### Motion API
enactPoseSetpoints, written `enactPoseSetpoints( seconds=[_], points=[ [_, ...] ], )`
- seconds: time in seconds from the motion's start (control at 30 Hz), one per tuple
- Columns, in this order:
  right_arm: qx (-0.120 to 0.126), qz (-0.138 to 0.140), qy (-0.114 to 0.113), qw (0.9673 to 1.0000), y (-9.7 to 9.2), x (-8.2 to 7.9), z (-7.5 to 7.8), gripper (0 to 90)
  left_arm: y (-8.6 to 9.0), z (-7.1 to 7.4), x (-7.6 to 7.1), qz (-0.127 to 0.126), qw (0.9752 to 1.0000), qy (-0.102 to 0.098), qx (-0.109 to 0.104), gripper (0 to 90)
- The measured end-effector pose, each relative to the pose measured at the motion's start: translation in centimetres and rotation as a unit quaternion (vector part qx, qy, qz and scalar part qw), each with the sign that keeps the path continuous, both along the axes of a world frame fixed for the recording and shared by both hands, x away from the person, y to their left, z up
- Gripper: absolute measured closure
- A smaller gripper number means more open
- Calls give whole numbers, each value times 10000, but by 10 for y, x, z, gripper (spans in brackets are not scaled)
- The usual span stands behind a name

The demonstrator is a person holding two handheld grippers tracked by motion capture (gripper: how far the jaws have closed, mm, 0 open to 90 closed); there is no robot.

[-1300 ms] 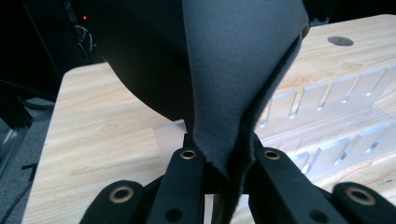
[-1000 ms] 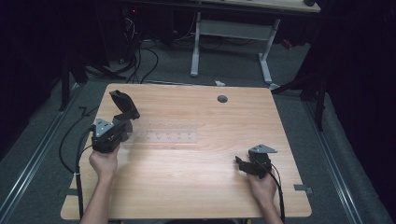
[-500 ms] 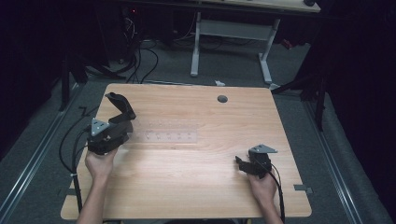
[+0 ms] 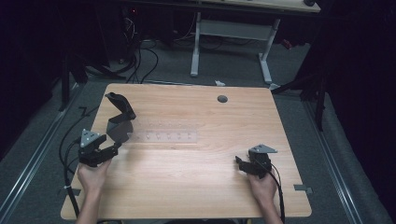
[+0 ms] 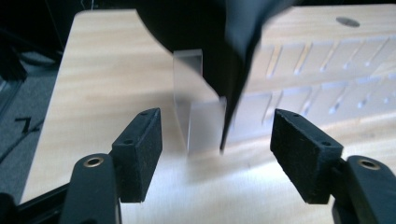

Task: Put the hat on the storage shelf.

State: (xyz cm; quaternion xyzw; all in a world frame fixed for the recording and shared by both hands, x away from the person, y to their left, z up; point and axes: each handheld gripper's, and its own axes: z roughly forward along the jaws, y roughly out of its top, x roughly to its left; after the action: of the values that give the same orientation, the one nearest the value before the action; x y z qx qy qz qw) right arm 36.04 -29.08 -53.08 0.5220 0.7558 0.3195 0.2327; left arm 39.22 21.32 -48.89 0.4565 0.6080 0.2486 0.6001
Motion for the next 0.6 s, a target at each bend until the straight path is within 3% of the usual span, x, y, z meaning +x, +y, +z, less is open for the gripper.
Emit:
enactPoseSetpoints(
  seconds=[0.23,0.4,0.6],
  points=[
    [1,-5,3,10000,0,0,0,362,-2,-15,-22,-40,9997,188,-173,344],
    [-1,-9,1,10000,0,0,0,362,-13,-23,-37,-177,9990,292,-296,355],
    [2,-6,1,10000,0,0,0,362,-37,-31,-42,-626,9969,440,-183,359]
  ],
)
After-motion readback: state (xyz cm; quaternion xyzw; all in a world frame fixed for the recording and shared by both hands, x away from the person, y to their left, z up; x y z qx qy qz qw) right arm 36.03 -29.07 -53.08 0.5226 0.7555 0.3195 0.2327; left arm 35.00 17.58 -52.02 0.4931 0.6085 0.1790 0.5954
